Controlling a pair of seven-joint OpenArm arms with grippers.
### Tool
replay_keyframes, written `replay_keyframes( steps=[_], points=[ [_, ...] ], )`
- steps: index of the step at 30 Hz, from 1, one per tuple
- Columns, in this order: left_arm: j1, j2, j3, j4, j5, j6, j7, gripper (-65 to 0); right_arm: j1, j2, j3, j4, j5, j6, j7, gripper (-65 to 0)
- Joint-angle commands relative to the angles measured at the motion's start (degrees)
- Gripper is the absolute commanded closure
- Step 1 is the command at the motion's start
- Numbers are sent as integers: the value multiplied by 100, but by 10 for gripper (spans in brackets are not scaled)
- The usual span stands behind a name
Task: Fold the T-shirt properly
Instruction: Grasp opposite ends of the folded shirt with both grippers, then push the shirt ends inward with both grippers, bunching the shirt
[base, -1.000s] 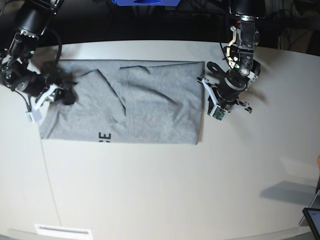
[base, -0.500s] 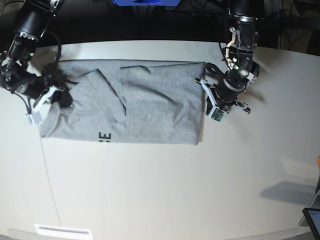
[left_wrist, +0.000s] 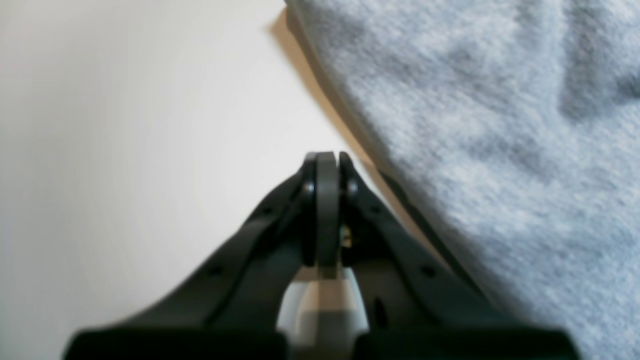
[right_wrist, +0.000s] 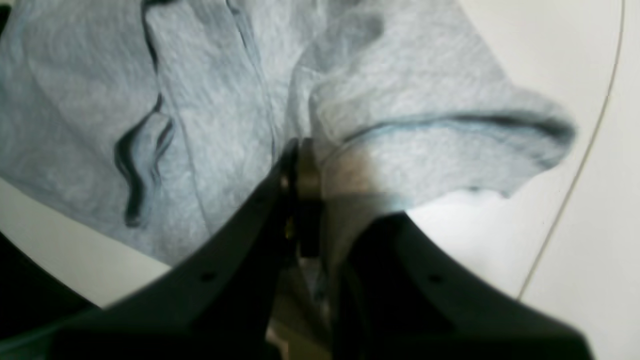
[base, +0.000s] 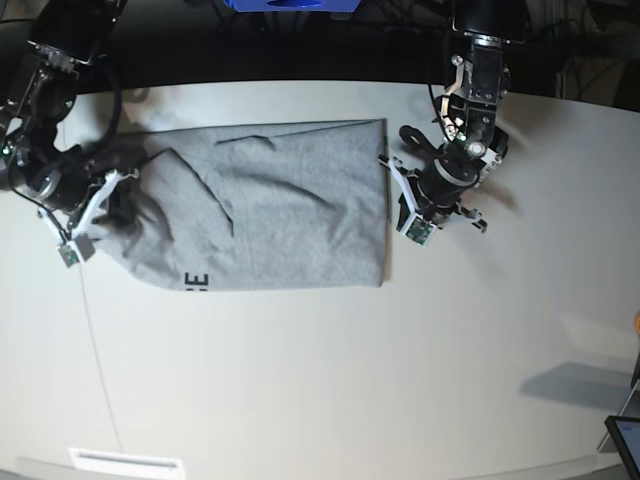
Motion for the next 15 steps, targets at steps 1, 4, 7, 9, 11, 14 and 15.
replay_keyframes(
  steps=[1,4,7,9,11,14,15],
  points=[
    [36,-23,13,-11,131,-92,327,-5,85,72,-52,121,42,14,109,-1],
    [36,-23,13,-11,69,-92,327,-5,85,-33,-96,236,-152,14,109,-1],
    [28,39,30,-91,69,-92,327,-5,76,-156,-211,552,-301,14,109,-1],
    [-51,127,162,-214,131,-92,327,-5,76,-174,-378,781,-451,1,109,-1],
    [-113,135,329,-319,96,-92,327,-5,76,-183,-606,895,-582,-298,109,-1],
    [-166,153,523,-389,78,-92,327,-5,67,-191,-888,948,-591,-561,109,-1],
    [-175,162,576,-389,78,-92,327,-5,41,-191,-932,948,-591,-597,109,-1]
  ],
)
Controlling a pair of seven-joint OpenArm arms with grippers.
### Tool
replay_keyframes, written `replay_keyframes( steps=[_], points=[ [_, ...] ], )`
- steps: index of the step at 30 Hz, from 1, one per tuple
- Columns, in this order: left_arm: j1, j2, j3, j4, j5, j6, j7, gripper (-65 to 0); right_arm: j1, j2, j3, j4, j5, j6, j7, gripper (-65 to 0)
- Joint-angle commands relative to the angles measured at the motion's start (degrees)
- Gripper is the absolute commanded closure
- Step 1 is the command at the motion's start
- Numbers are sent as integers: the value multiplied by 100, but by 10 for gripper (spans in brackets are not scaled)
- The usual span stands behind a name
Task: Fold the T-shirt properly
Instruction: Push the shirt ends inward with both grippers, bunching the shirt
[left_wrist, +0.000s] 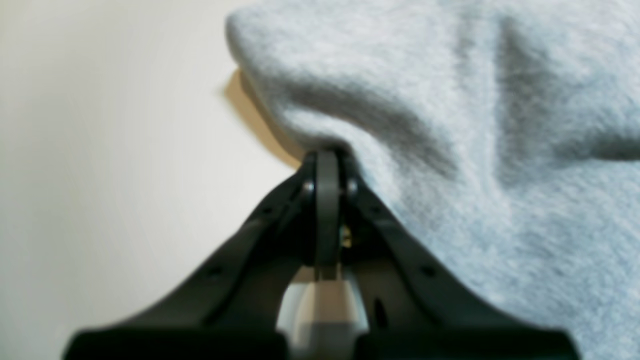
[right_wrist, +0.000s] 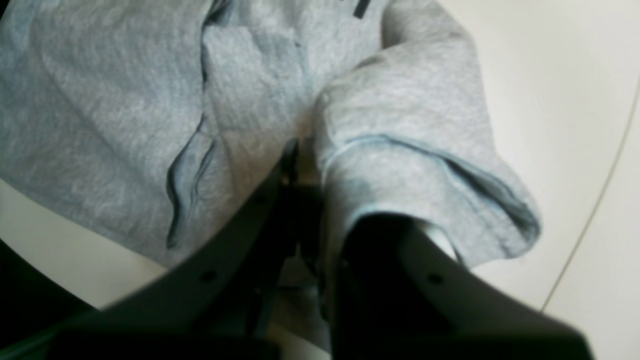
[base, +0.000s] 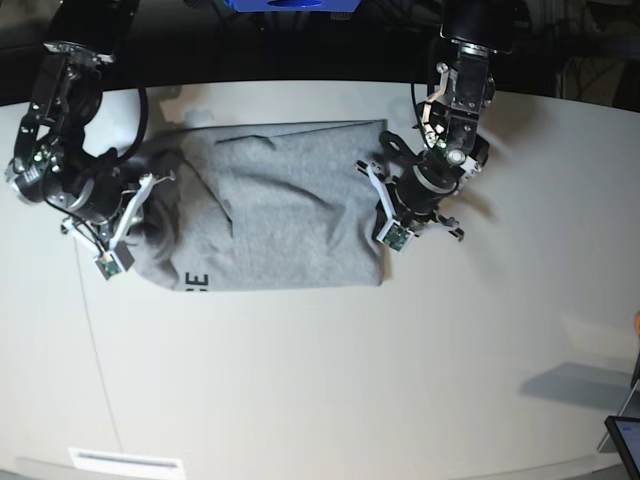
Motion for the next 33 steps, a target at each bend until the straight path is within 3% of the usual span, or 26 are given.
replay_keyframes(
  steps=[1,10,18,23,29,33],
  points=[
    [79,40,115,-92,96,-203,508,-5,58,45,-31,126,71,-7,142,-1],
    [-18,242,132,-92,148,-203,517,-5,-135,45,-603,135,62,-15,643,-1],
    [-255,242,123,-286,148,-203,719,-5,-197,45,-814,469,53,-33,669,-1],
    [-369,233,132,-321,157,-203,719,-7,-214,53,-1069,495,80,-692,669,-1],
    [-378,233,123,-330,157,-203,719,-7,-170,45,-1543,627,80,-1009,678,-1],
    [-369,233,132,-330,157,-203,719,-7,-161,45,-1957,636,97,-1439,889,-1]
  ],
)
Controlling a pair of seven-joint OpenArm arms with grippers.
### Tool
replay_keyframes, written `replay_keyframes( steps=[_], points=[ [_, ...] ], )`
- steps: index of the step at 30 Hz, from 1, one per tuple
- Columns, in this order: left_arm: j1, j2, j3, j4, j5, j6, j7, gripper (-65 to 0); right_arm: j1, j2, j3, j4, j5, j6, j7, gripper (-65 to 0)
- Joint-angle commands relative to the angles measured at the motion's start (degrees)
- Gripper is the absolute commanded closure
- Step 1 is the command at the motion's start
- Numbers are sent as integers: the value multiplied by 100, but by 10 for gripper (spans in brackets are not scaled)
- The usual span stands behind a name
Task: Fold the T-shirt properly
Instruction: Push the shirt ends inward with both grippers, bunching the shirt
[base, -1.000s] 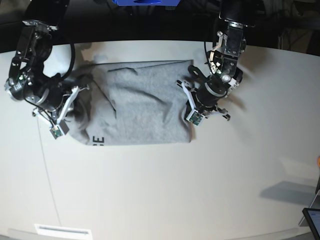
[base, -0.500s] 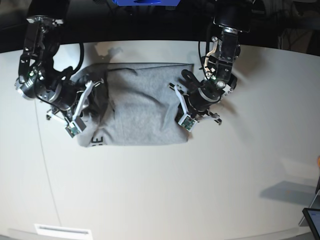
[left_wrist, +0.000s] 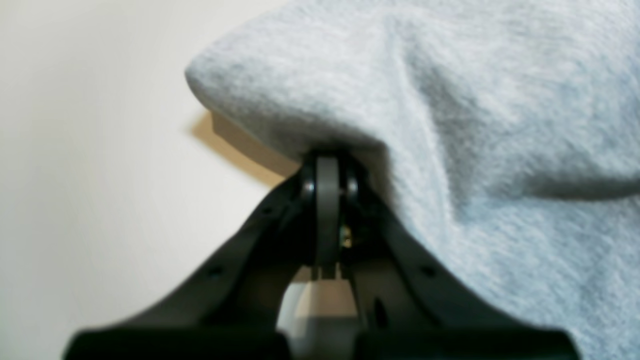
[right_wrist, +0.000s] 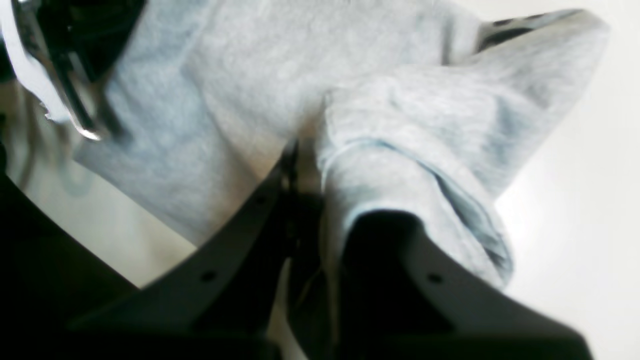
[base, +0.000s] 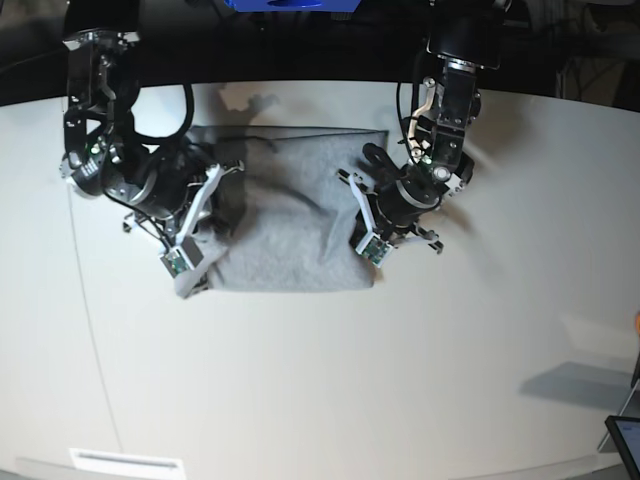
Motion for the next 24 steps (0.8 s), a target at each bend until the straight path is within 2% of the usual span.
replay_keyframes(
  steps=[1,4,7,10,14,20,24],
  points=[
    [46,-36,10,-67,203,-33,450,-7,75,1,-104,120,141,-54,174,-1],
    [46,-36,10,-67,203,-33,450,-7,84,1,-394,120,141,-248,201,-1],
    [46,-36,10,-67,203,-33,450,-7,101,-8,-622,120,141,-274,209,-1],
    [46,-45,10,-67,203,-33,450,-7,84,-175,-622,155,132,-309,192,-1],
    [55,-45,10,-67,203,-33,450,-7,101,-245,-684,164,141,-564,174,-1],
    [72,-45,10,-67,203,-33,450,-7,198,-316,-1220,155,150,-986,209,-1],
    [107,-62,10,-58,203,-33,450,-7,268,-474,-1370,138,115,-1039,209,-1]
  ],
)
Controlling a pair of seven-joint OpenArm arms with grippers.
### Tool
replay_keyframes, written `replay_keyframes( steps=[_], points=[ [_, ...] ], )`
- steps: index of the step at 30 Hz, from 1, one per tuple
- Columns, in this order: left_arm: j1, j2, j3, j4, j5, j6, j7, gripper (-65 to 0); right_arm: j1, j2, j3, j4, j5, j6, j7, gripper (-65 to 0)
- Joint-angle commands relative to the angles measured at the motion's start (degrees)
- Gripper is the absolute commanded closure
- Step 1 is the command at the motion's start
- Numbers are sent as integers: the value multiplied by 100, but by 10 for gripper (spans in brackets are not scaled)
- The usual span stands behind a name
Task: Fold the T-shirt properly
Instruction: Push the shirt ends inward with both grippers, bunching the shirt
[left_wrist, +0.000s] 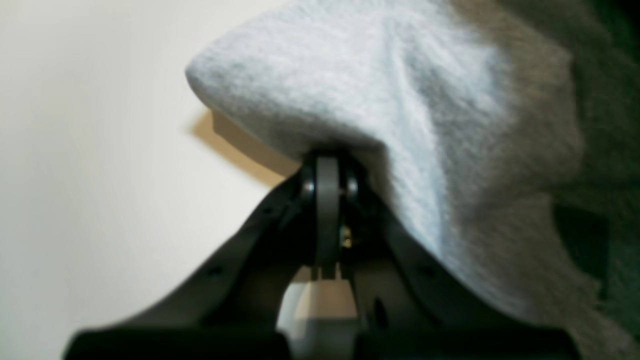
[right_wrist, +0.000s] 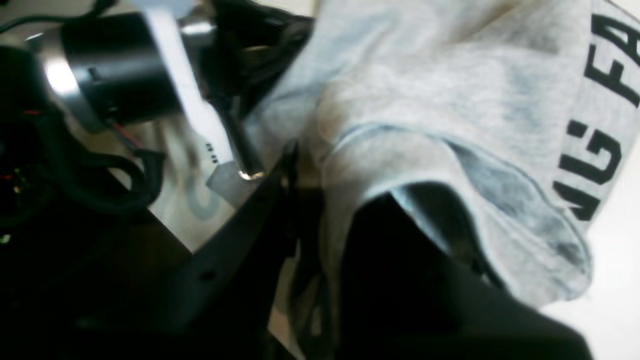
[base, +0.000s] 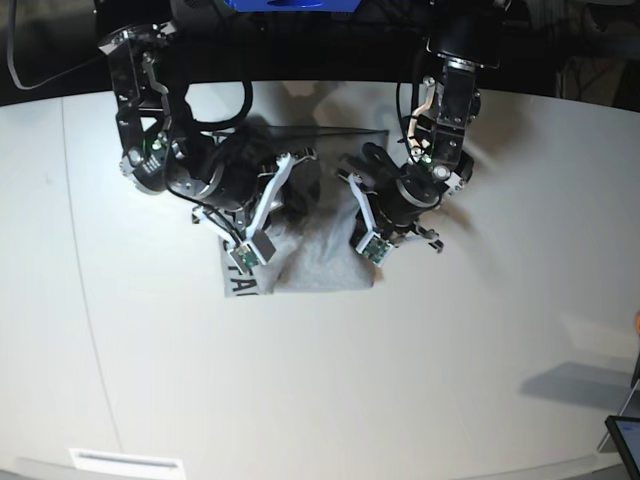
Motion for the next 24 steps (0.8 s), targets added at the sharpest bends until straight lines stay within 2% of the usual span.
replay_keyframes(
  steps=[1,4,15,24],
  points=[
    [83,-58,10,-58,205,-46,498,-7,117,-54,-41,96,121,-7,153,-1],
    [92,-76,10,-23,205,-46,498,-7,153,-54,-41,79,113,-7,153,-1],
    [303,-744,-69,566,135,-46,736,-7,153,-63,-41,61,113,-7,153,-1],
    [435,-832,-69,750,188,-46,744,-7,126,-142,-58,61,104,-16,153,-1]
  ],
)
